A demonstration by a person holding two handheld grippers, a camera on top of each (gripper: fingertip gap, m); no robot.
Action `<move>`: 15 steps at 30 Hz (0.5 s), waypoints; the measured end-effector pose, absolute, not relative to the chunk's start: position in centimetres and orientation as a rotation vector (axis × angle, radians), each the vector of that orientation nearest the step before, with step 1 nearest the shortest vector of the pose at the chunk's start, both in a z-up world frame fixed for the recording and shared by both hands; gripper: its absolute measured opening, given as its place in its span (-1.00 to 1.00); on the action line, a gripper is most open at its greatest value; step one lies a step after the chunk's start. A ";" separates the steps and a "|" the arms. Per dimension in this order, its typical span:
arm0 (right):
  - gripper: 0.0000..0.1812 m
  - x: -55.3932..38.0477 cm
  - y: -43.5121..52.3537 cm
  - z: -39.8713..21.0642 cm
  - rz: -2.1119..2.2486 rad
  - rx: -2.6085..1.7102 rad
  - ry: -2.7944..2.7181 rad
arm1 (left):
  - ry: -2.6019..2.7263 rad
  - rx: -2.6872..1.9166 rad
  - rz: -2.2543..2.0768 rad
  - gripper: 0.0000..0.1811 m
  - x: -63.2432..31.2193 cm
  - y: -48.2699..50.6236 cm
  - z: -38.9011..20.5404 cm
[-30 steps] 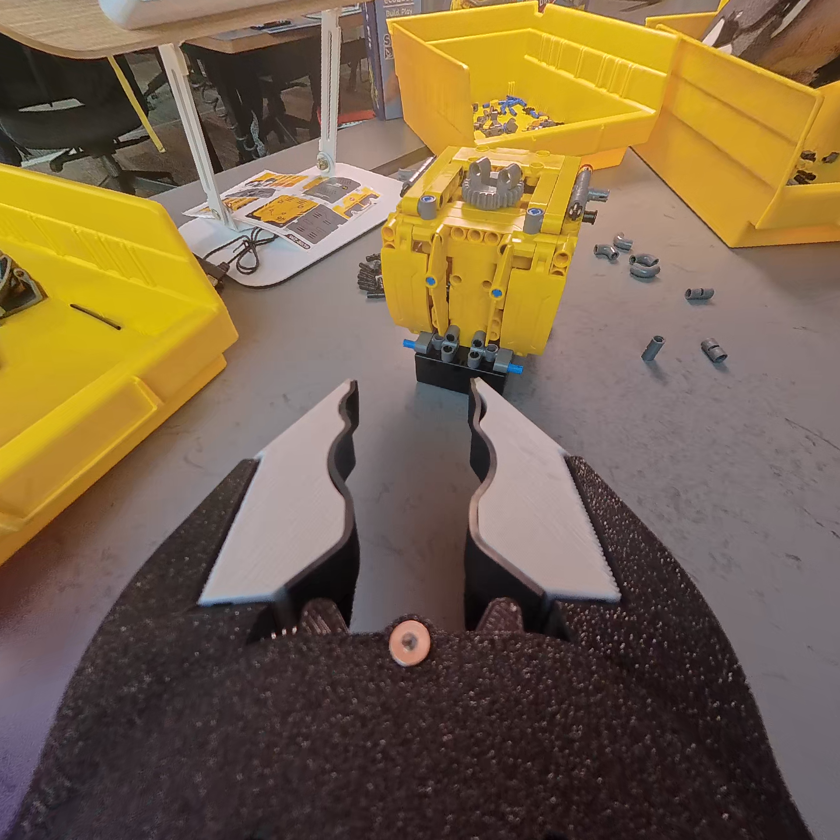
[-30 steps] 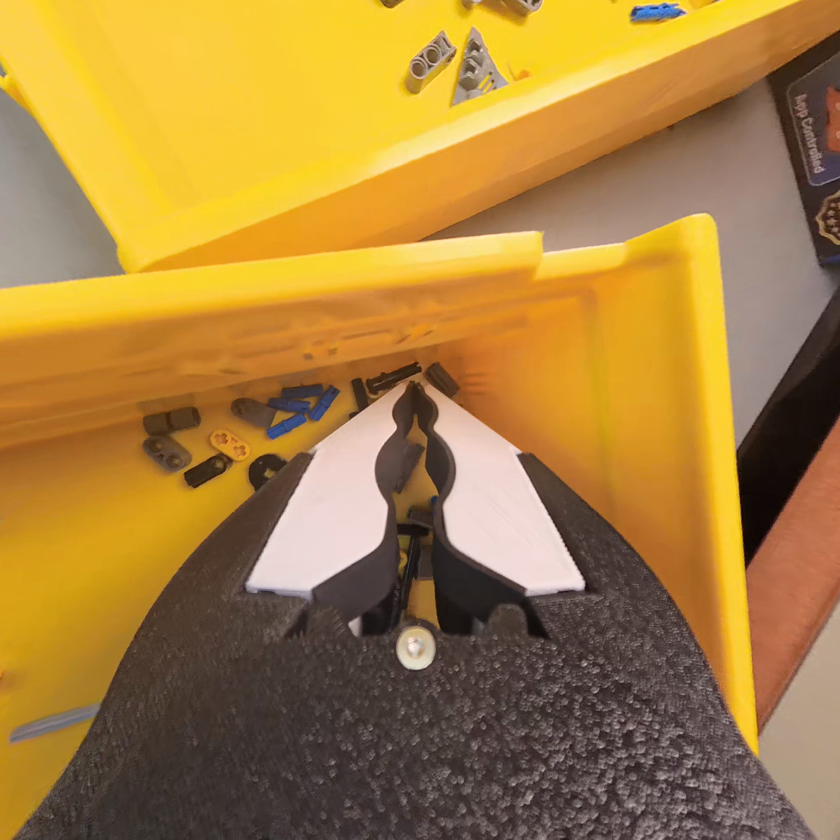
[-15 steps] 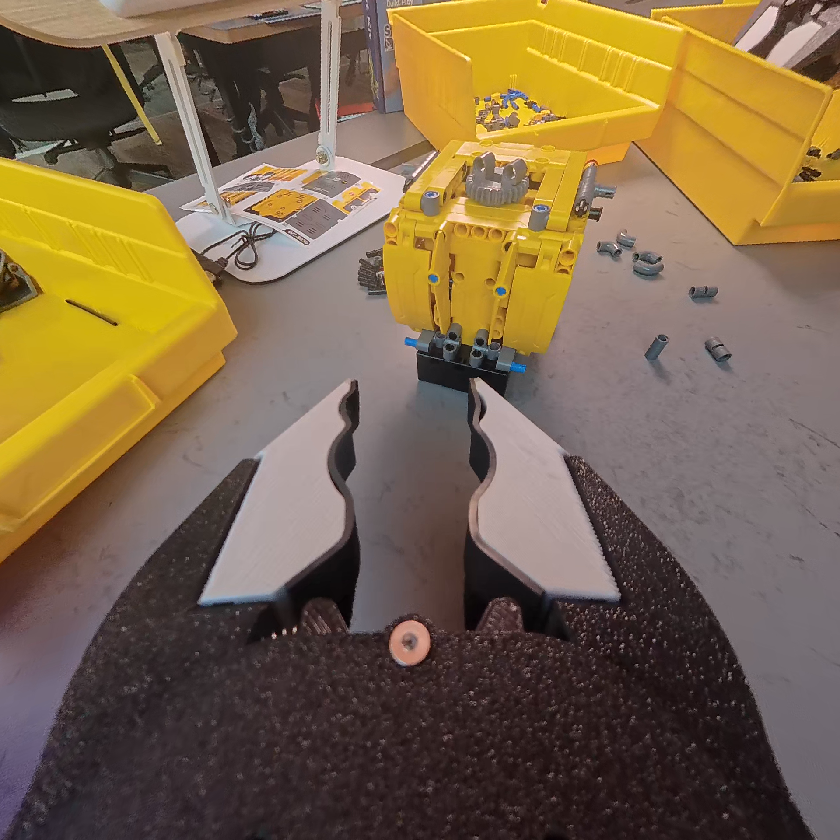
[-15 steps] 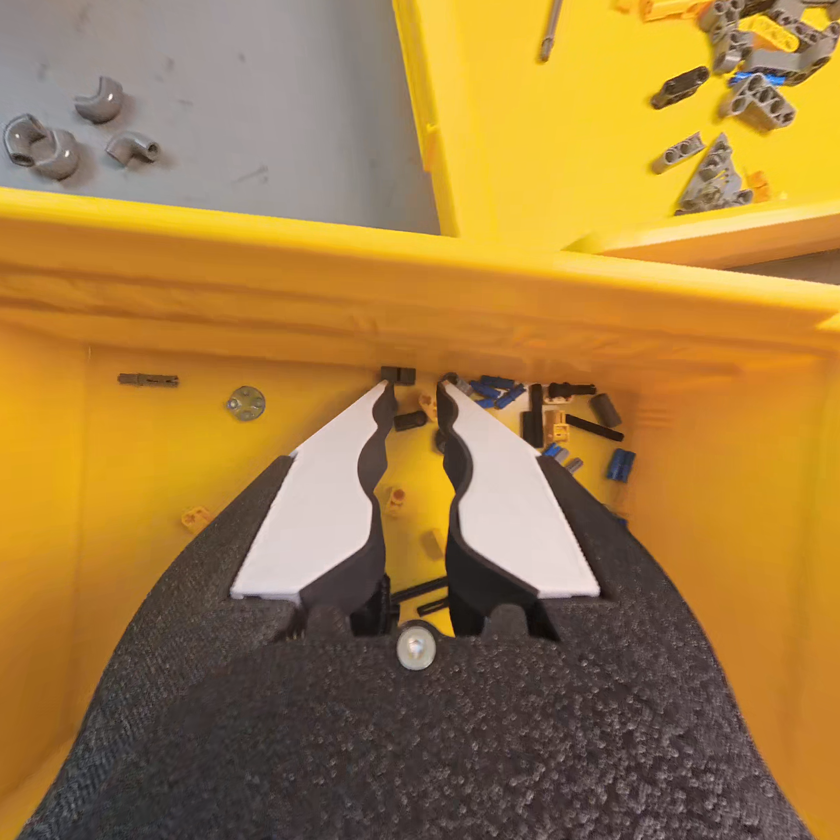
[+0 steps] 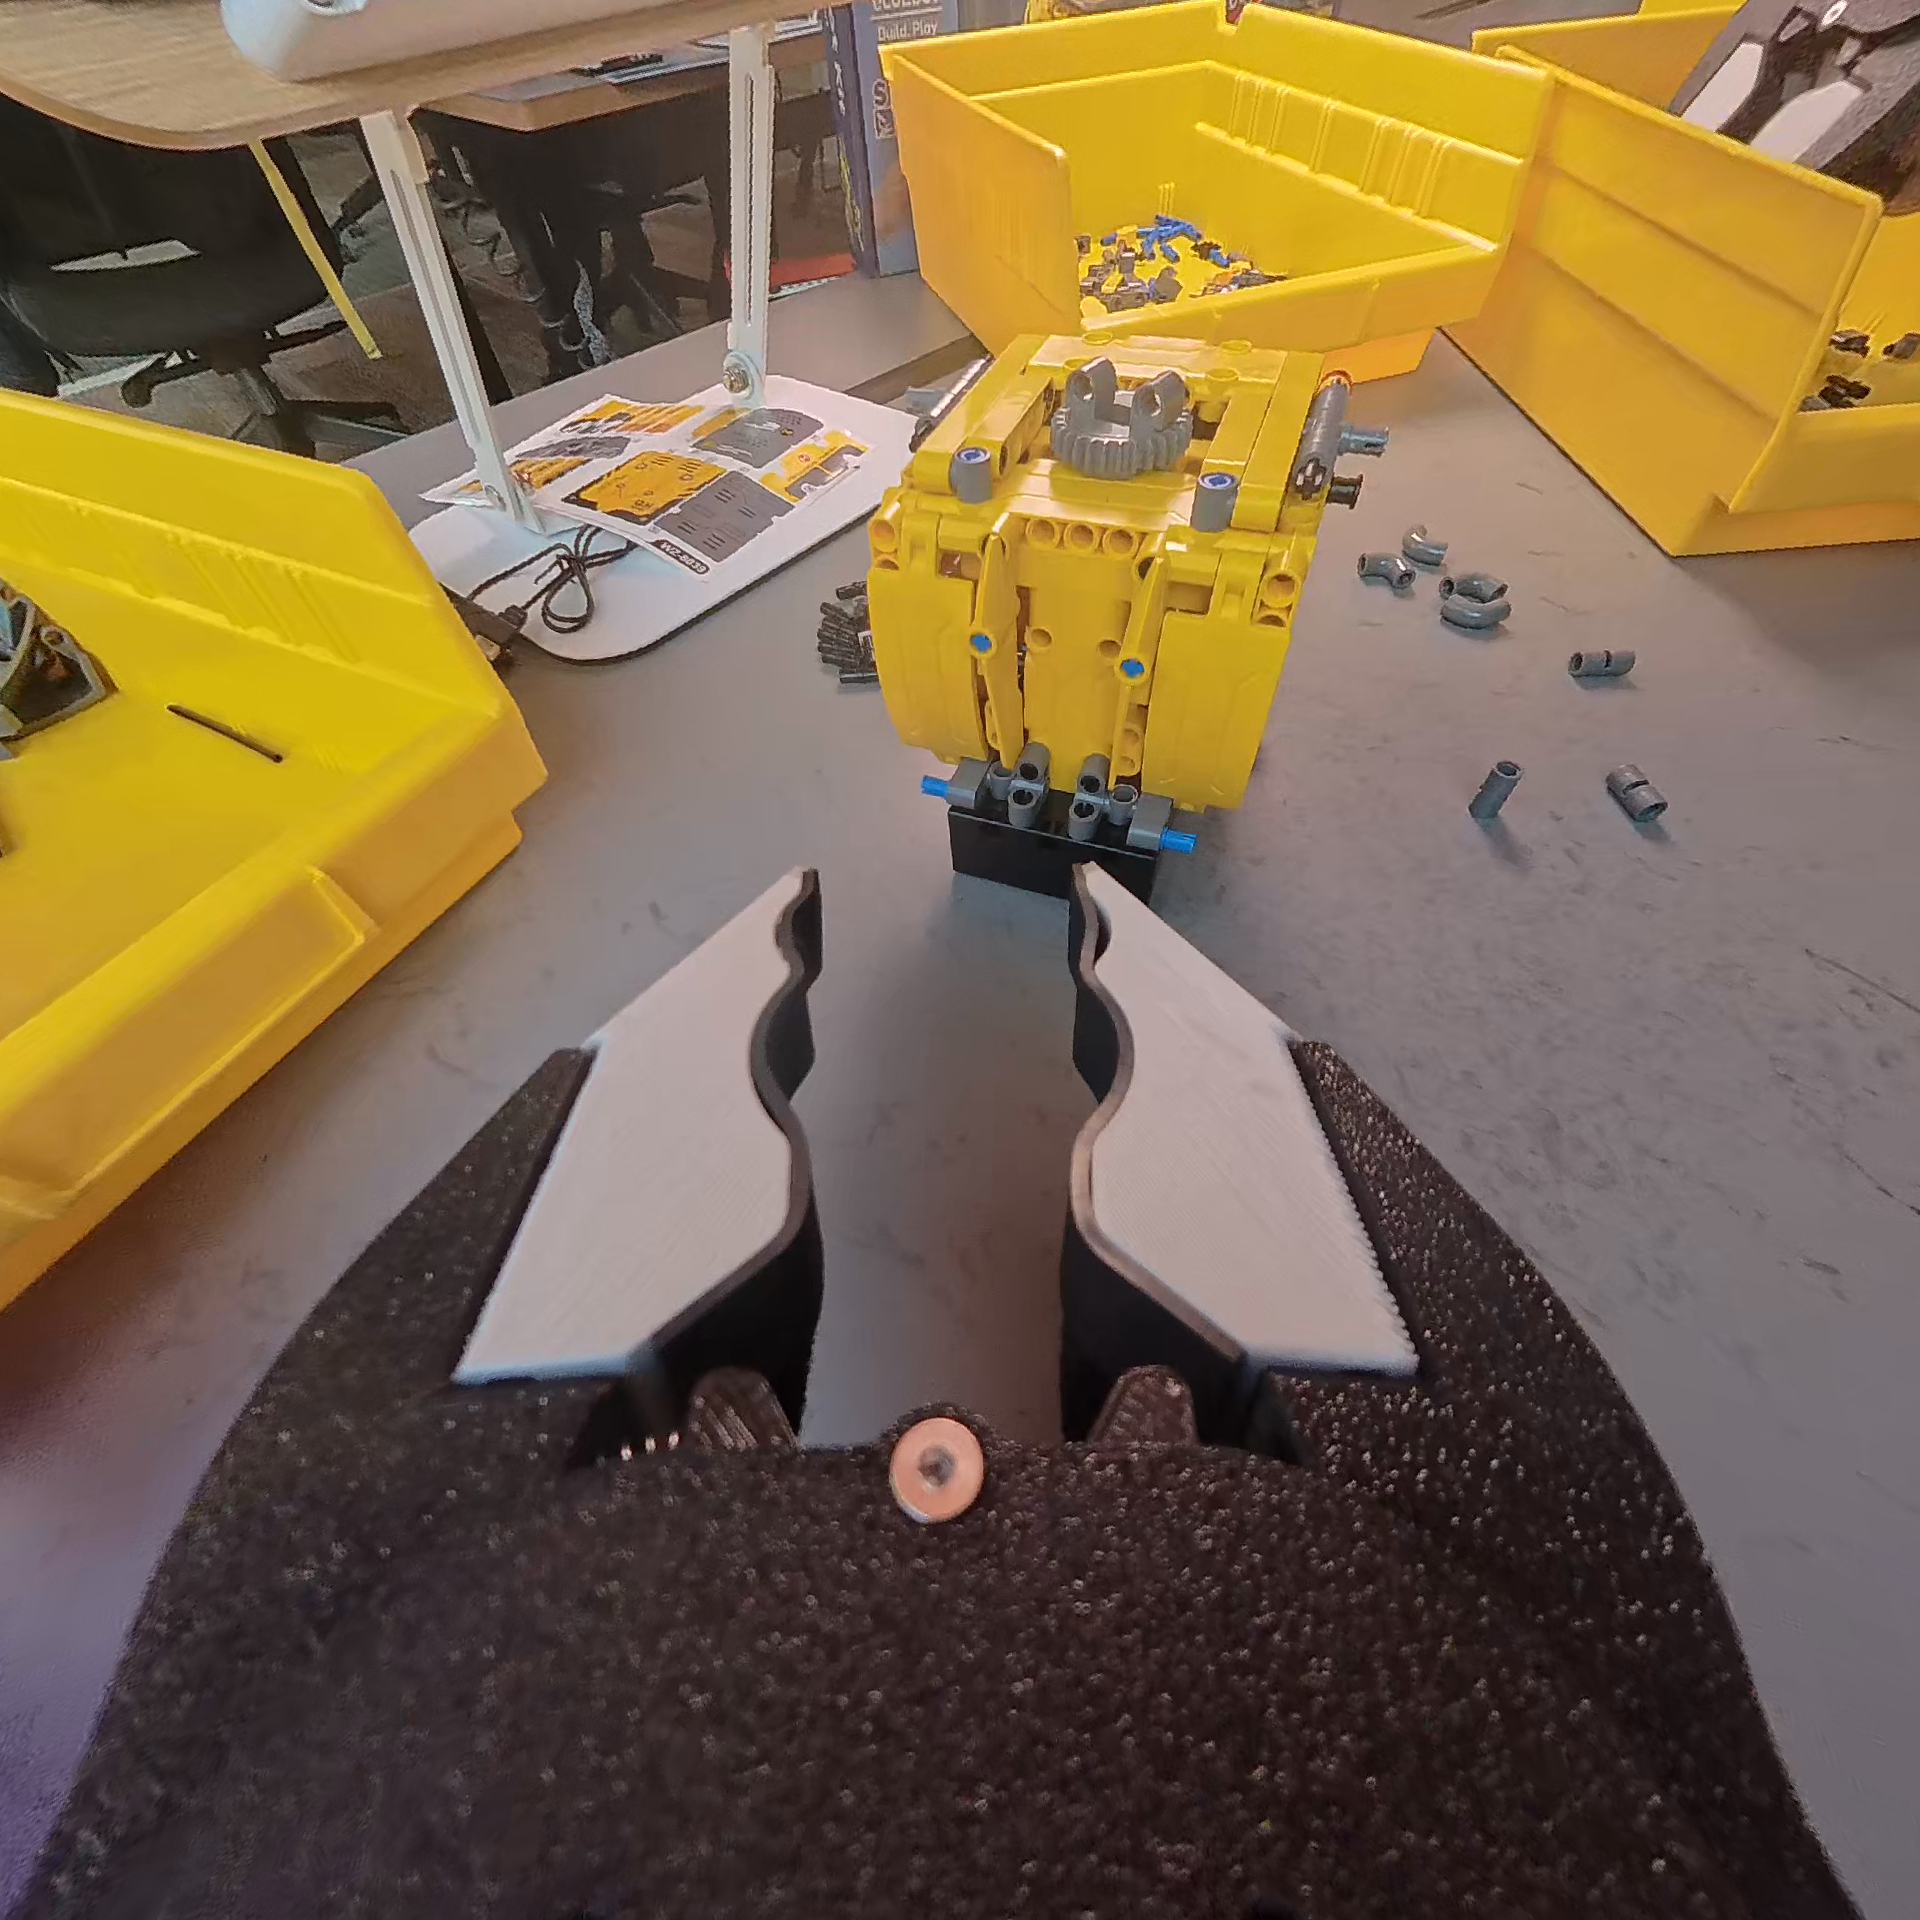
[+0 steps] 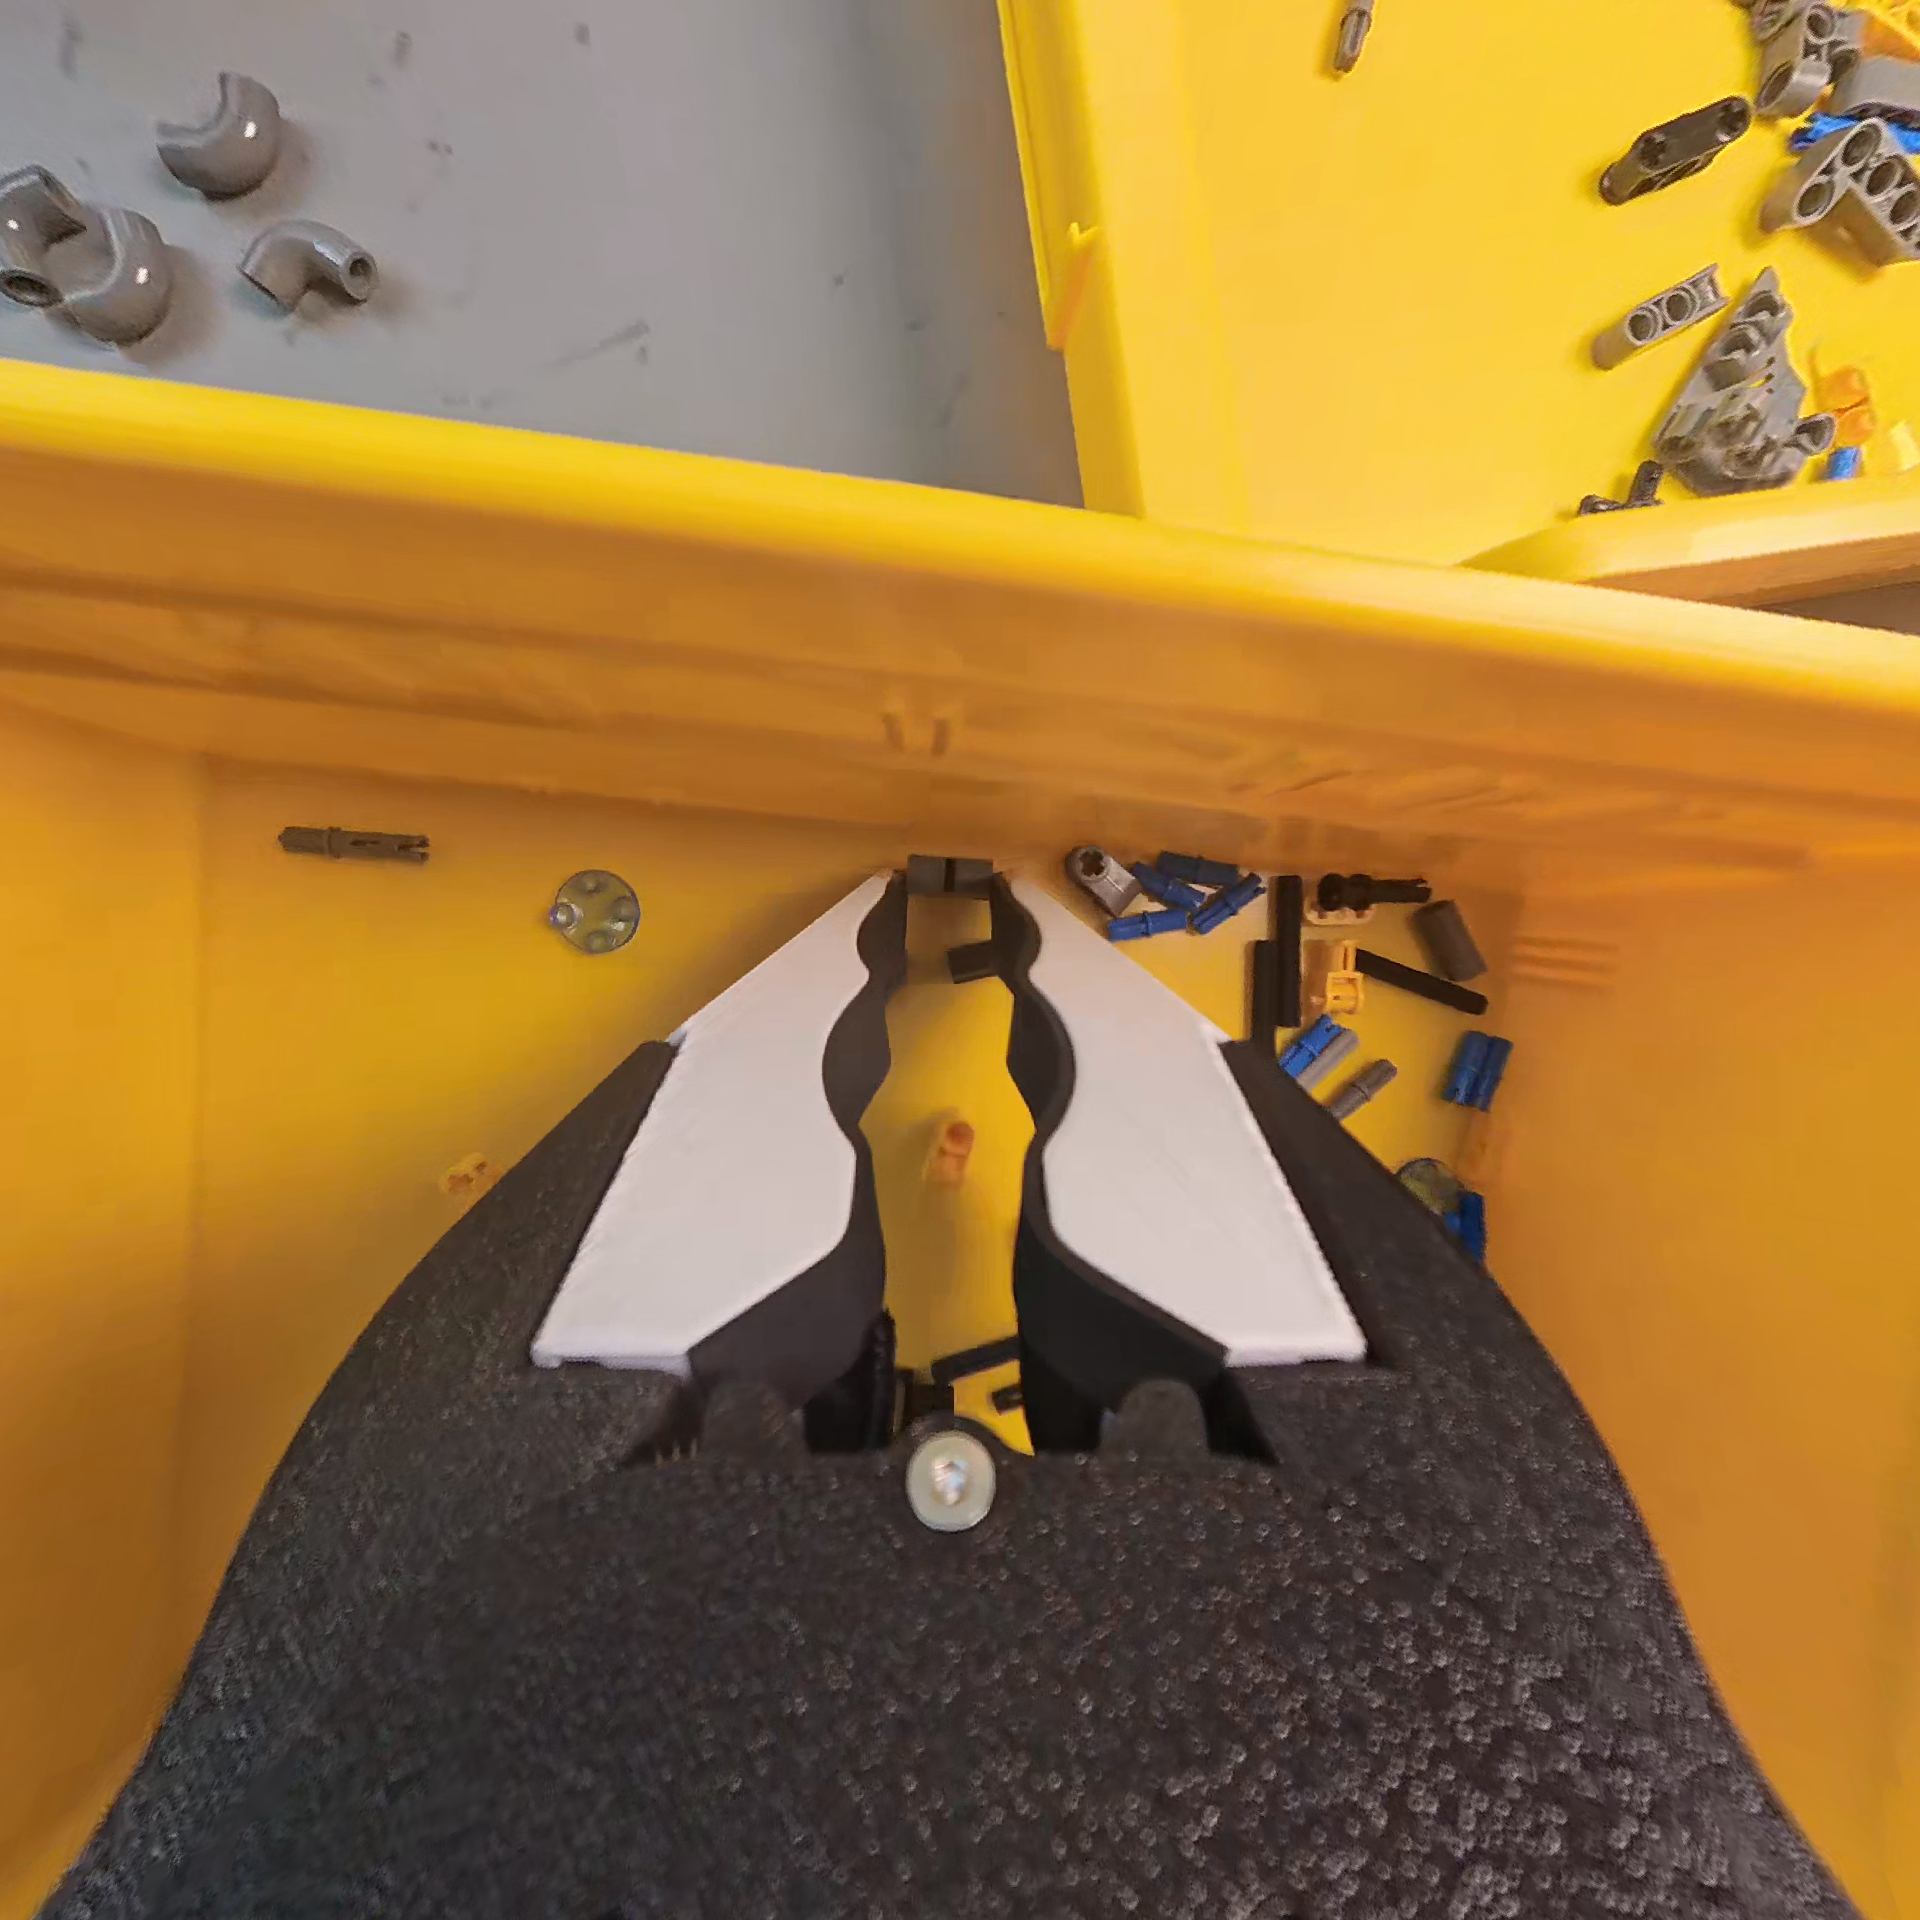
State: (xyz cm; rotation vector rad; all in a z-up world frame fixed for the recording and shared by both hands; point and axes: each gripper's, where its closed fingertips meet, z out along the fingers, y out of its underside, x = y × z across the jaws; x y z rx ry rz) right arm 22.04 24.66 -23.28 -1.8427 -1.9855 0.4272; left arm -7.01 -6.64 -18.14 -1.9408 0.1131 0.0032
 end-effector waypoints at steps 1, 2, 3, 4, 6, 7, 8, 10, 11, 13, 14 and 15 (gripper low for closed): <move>-0.83 22.1 24.6 -22.5 0.426 -1.821 -1.972 | 0.113 -1.940 0.003 -0.49 -7.0 -6.7 -18.1; -0.82 22.1 24.4 -21.4 0.442 -1.793 -1.948 | 0.113 -1.939 0.003 -0.49 -7.0 -6.7 -18.1; -0.83 22.0 24.0 -20.0 0.467 -1.761 -1.914 | 0.113 -1.937 0.004 -0.49 -7.0 -6.7 -18.1; -0.83 21.7 23.3 -18.2 0.498 -1.721 -1.875 | 0.112 -1.935 0.004 -0.49 -7.0 -6.7 -18.0; -0.83 20.9 21.0 -14.3 0.569 -1.625 -1.795 | 0.113 -1.933 0.003 -0.49 -7.0 -6.7 -18.0; -0.83 20.5 19.3 -12.5 0.608 -1.572 -1.765 | 0.116 -1.933 0.003 -0.48 -6.9 -6.7 -18.0; -0.83 20.1 17.6 -11.0 0.628 -1.536 -1.739 | 0.120 -1.932 0.002 -0.48 -6.8 -6.7 -17.9; -0.83 19.2 13.5 -9.4 0.658 -1.493 -1.725 | 0.131 -1.928 0.004 -0.48 -6.6 -6.7 -17.8; -0.83 18.6 11.2 -9.2 0.690 -1.490 -1.721 | 0.136 -1.924 0.005 -0.48 -6.5 -6.7 -17.7; -0.83 17.5 7.1 -10.7 0.740 -1.539 -1.736 | 0.144 -1.911 0.008 -0.48 -6.3 -6.8 -17.3; -0.83 17.0 5.5 -12.0 0.744 -1.565 -1.742 | 0.147 -1.902 0.011 -0.48 -6.3 -6.9 -17.0; -0.83 16.4 4.2 -13.7 0.737 -1.593 -1.754 | 0.149 -1.893 0.014 -0.48 -6.2 -7.0 -16.7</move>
